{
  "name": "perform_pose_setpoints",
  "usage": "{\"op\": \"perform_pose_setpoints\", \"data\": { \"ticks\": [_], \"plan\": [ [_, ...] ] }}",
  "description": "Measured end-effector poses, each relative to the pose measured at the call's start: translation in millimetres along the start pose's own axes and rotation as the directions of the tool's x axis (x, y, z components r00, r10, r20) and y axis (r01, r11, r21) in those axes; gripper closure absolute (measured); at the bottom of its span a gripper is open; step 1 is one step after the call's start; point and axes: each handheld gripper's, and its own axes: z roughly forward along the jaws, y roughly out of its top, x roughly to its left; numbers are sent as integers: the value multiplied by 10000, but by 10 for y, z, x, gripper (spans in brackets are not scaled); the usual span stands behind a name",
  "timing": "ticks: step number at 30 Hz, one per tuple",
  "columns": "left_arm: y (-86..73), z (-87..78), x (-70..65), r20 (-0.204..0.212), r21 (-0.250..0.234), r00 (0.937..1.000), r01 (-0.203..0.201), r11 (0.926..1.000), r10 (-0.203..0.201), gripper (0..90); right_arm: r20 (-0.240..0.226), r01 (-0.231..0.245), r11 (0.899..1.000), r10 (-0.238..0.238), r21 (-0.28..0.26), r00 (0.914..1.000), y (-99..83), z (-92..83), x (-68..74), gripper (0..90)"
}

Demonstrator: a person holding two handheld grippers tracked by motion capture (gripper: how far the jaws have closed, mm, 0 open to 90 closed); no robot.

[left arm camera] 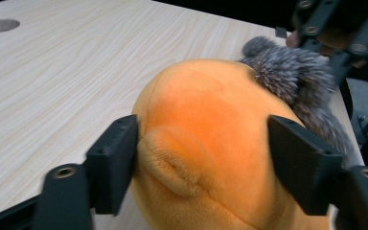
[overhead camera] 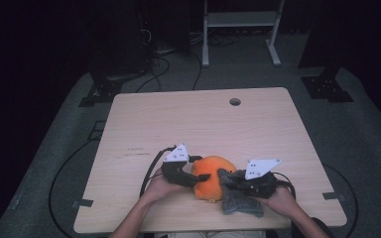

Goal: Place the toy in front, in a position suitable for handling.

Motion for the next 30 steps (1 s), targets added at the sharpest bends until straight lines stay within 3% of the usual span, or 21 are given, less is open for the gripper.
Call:
{"op": "perform_pose_setpoints", "data": {
  "ticks": [3, 4, 8, 10, 11, 12, 14, 16, 17, 19, 20, 22, 23, 25, 26, 28, 30],
  "plan": [
    [3, 9, 0, 53, -42, 9999, -162, 9999, 162, 337, 2, -272, 9993, 272, 258, 9996, -126, -76, -49, 804],
    [4, 12, 0, 56, -53, 9998, -187, 9998, 188, 345, -88, -414, 9991, 415, 105, 9991, -138, -113, -66, 803],
    [24, 31, -15, 157, -134, 9989, -447, 9989, 449, 366, -89, -671, 9944, 666, -816, 9977, -30, -207, -156, 801],
    [43, 36, -21, 142, -110, 9989, -450, 9989, 452, 365, 89, -684, 9934, 695, -926, 9975, 45, -192, -233, 801],
    [55, 29, -7, 134, -29, 9992, -368, 9993, 368, 311, -56, -842, 9938, 840, -725, 9964, 70, -118, -296, 801],
    [70, 16, 9, 106, 79, 9998, -144, 9999, 143, 311, -56, -842, 9938, 840, -725, 9964, 70, -118, -296, 801],
    [93, -30, 32, 222, 149, 9990, 395, 9991, -398, 205, -76, -913, 9939, 910, -626, 9958, 53, -47, -290, 801],
    [102, -61, 26, 285, 376, 9961, 822, 9959, -833, 127, 196, -633, 9966, 644, -530, 9977, 33, -10, -223, 802],
    [95, -56, 19, 329, 543, 9931, 1110, 9923, -1129, 77, 289, -592, 9969, 608, -525, 9977, 14, -28, -193, 802],
    [69, 10, 21, 552, 1057, 9833, 1672, 9802, -1737, 77, 308, -639, 9965, 656, -540, 9974, -1, -35, -188, 802],
    [60, 60, 10, 648, 1271, 9812, 1726, 9768, -1818, 78, 316, -659, 9963, 677, -547, 9972, -8, -39, -185, 802],
    [73, 84, -44, 374, 1161, 9902, 1296, 9848, -1347, 156, 455, -461, 9976, 485, -526, 9978, -1, -41, -163, 801],
    [98, 70, -56, 278, 1079, 9940, 1022, 9889, -1058, 304, 647, -321, 9982, 353, -504, 9973, 6, -64, -136, 802],
    [139, 26, -79, 160, 739, 9996, 218, 9970, -231, 398, 709, -261, 9970, 313, -726, 9970, 24, -121, -131, 802],
    [158, 3, -97, -52, 526, 9993, -380, 9979, 384, 398, 709, -261, 9970, 313, -726, 9970, 24, -121, -131, 802],
    [193, -18, -130, -457, 370, 9873, -1503, 9879, 1520, 438, 799, -182, 9944, 266, -1040, 9964, 72, -174, -142, 802],
    [205, -5, -133, -295, 442, 9797, -1968, 9794, 1982, 447, 755, -149, 9880, 268, -1538, 9968, 139, -209, -176, 802]
  ]
}}
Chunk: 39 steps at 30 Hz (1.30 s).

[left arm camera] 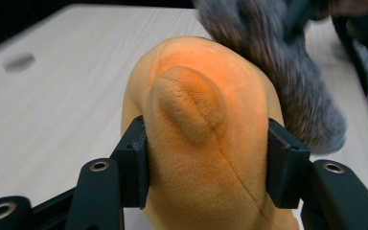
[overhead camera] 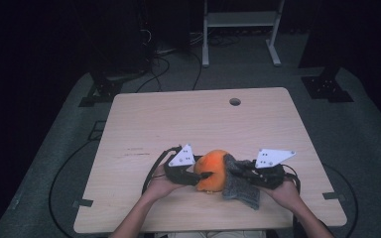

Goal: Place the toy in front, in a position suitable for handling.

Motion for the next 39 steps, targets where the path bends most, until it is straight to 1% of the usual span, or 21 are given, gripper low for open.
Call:
{"op": "perform_pose_setpoints", "data": {
  "ticks": [2, 3, 4, 5, 6, 7, 8, 9, 10, 11, 13, 15, 18, 19, 21, 24, 26, 27, 32, 37, 39],
  "plan": [
    [-32, 13, 5, 148, -74, 9998, -111, 9999, 112, 448, -18, -41, 10000, 41, -69, 10000, 55, 23, -58, 802],
    [-52, 13, 22, 207, -44, 9998, 4, 10000, -3, 444, 22, 21, 10000, -21, 66, 10000, 61, 60, -80, 802],
    [-68, 18, 45, 244, 20, 9991, 339, 9994, -339, 420, 7, 24, 9998, -24, 190, 10000, 50, 108, -95, 802],
    [-75, 20, 72, 258, 111, 9960, 850, 9963, -852, 349, -23, -64, 9997, 65, 254, 10000, 36, 158, -100, 802],
    [-75, 26, 94, 356, 162, 9885, 1468, 9890, -1473, 244, 31, -101, 9995, 100, 314, 9999, 29, 205, -89, 802],
    [-72, 34, 114, 646, 114, 9749, 2130, 9770, -2132, 149, 73, -63, 9993, 60, 375, 10000, 35, 247, -63, 802],
    [-63, 30, 129, 812, 90, 9632, 2564, 9665, -2563, 92, -19, 32, 9991, -31, 426, 10000, 52, 278, -29, 803],
    [-55, 20, 124, 679, 64, 9642, 2563, 9666, -2562, 163, -210, 276, 9988, -268, 416, 9994, 97, 323, 58, 803],
    [-55, 6, 104, 388, 121, 9751, 2179, 9759, -2182, 163, -210, 276, 9988, -268, 416, 9994, 97, 323, 58, 803],
    [-83, -27, 84, 302, 130, 9850, 1694, 9855, -1698, 314, -111, 503, 9973, -498, 534, 9987, 110, 331, 108, 803],
    [-99, -32, 76, 284, 73, 9874, 1556, 9878, -1557, 386, -222, 330, 9981, -318, 528, 9992, 74, 295, 74, 804],
    [-107, -36, 56, 244, 94, 9922, 1219, 9925, -1221, 400, -266, 231, 9980, -216, 580, 9994, 41, 273, 45, 804],
    [-104, -28, 48, 275, 71, 9939, 1069, 9942, -1071, 413, -138, 20, 9962, -8, 873, 9999, -96, 191, -14, 804],
    [-106, -27, 50, 304, 49, 9939, 1056, 9944, -1057, 416, -58, -312, 9936, 320, 1086, 9995, -197, 129, -59, 804],
    [-109, -26, 51, 339, 9, 9944, 1002, 9950, -1002, 423, 67, -478, 9899, 473, 1338, 9989, -263, 69, -69, 804],
    [-117, -23, 49, 413, -76, 9954, 863, 9962, -859, 430, 78, -580, 9905, 574, 1251, 9983, -277, 20, -64, 803],
    [-121, -16, 42, 519, -137, 9959, 749, 9971, -741, 436, -21, -633, 9939, 637, 905, 9980, -220, -5, -55, 803],
    [-122, -11, 35, 533, -170, 9961, 711, 9973, -701, 438, -137, -606, 9968, 614, 525, 9980, -142, 13, -48, 803],
    [-160, -38, 73, 607, -119, 9950, 797, 9967, -789, 438, -267, -724, 9954, 743, 634, 9969, -153, 103, -64, 803],
    [-206, -75, 108, 679, -155, 9926, 1016, 9947, -1003, 437, 15, -1349, 9805, 1361, 1426, 9907, -338, -2, -150, 802],
    [-210, -65, 107, 715, -232, 9927, 989, 9948, -970, 438, -57, -1499, 9828, 1514, 1079, 9885, -315, -39, -157, 802]
  ]
}}
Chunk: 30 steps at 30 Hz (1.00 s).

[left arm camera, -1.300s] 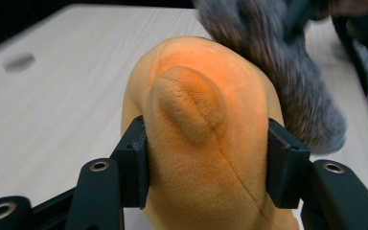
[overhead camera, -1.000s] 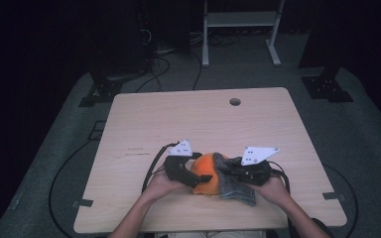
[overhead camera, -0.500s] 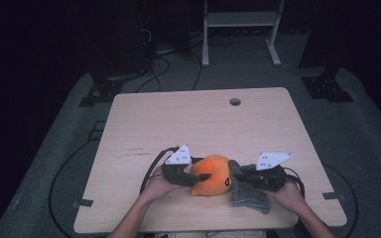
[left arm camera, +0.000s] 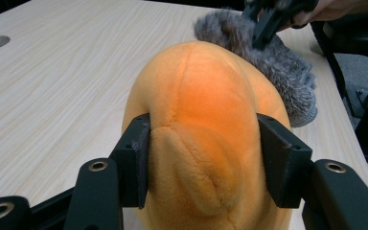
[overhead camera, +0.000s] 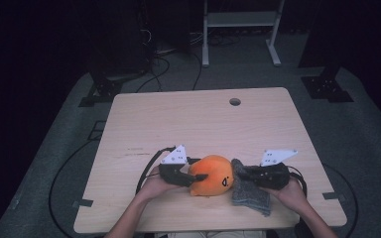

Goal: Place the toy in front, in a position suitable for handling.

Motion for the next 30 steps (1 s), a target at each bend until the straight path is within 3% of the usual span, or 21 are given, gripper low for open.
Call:
{"op": "perform_pose_setpoints", "data": {
  "ticks": [5, 8, 10, 12, 14, 17, 21, 25, 28, 30],
  "plan": [
    [2, 11, -10, -14, -54, 10000, -98, 9999, 98, 440, -333, 121, 9974, -145, -708, 9993, 172, 8, 18, 802],
    [-36, 1, 2, 24, -217, 10000, 16, 9998, -16, 437, -428, 321, 9988, -336, -367, 9985, 194, 114, 38, 801],
    [-45, -4, 12, 19, -214, 10000, 71, 9997, -70, 435, -474, 136, 9995, -150, -298, 9988, 138, 129, 36, 802],
    [-46, -3, 15, 39, -242, 10000, 93, 9997, -92, 433, -267, 204, 9996, -199, 195, 9994, 70, 116, 34, 801],
    [-48, -2, 17, 53, -270, 9999, 104, 9996, -103, 433, -265, -27, 9987, 40, 517, 9996, -22, 90, 21, 802],
    [-44, 6, 16, 60, -291, 9999, 95, 9995, -93, 434, -527, -243, 9995, 254, 212, 9983, -26, 18, 45, 802],
    [-50, 3, 25, 67, -304, 9999, 124, 9995, -122, 434, -576, 47, 9998, -59, -206, 9983, 124, 52, 67, 801],
    [-72, -6, 57, 84, -313, 9994, 326, 9990, -324, 430, -517, 5, 10000, -3, 43, 9987, 81, 160, 11, 802],
    [-64, -5, 51, 83, -290, 9997, 237, 9993, -234, 430, -211, -14, 9983, 26, 587, 9998, 2, 136, -9, 802],
    [-56, 6, 40, 72, -334, 9998, 201, 9992, -199, 430, -186, -191, 9977, 203, 648, 9996, -18, 88, -11, 802]
  ]
}}
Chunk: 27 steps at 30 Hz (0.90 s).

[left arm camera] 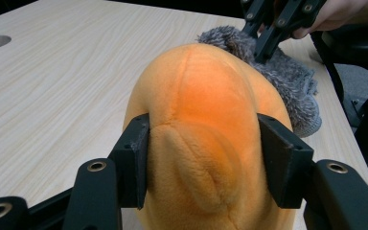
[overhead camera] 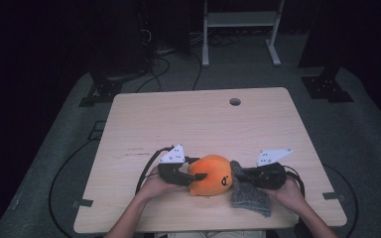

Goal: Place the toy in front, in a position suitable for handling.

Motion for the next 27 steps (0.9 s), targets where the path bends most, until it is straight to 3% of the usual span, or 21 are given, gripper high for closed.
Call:
{"op": "perform_pose_setpoints", "data": {
  "ticks": [4, 6, 9, 12, 18, 23, 27],
  "plan": [
    [34, 49, -27, -7, -13, 9999, -141, 9999, 141, 433, -162, 673, 9947, -688, -782, 9975, 224, -64, 187, 802],
    [48, 63, -42, -48, 47, 9997, -247, 9997, 248, 436, -115, 1163, 9887, -1179, -949, 9930, 379, -10, 264, 801],
    [38, 48, -47, -112, 70, 9997, -210, 9998, 211, 438, 49, 1529, 9848, -1530, -828, 9882, 514, 105, 311, 800],
    [22, 40, -32, -34, -3, 10000, -62, 10000, 62, 437, 124, 1525, 9864, -1520, -618, 9883, 471, 145, 291, 802],
    [54, 70, -53, 51, -66, 10000, -77, 9999, 77, 434, 352, 1107, 9937, -1100, -172, 9933, 238, 23, 200, 803],
    [78, 92, -71, 28, -48, 9998, -195, 9998, 196, 435, 188, 1320, 9854, -1307, -1076, 9912, 359, -27, 257, 802],
    [77, 79, -50, -17, -106, 10000, -52, 9999, 51, 388, 241, 1631, 9837, -1617, -755, 9865, 451, 103, 261, 804]
  ]
}}
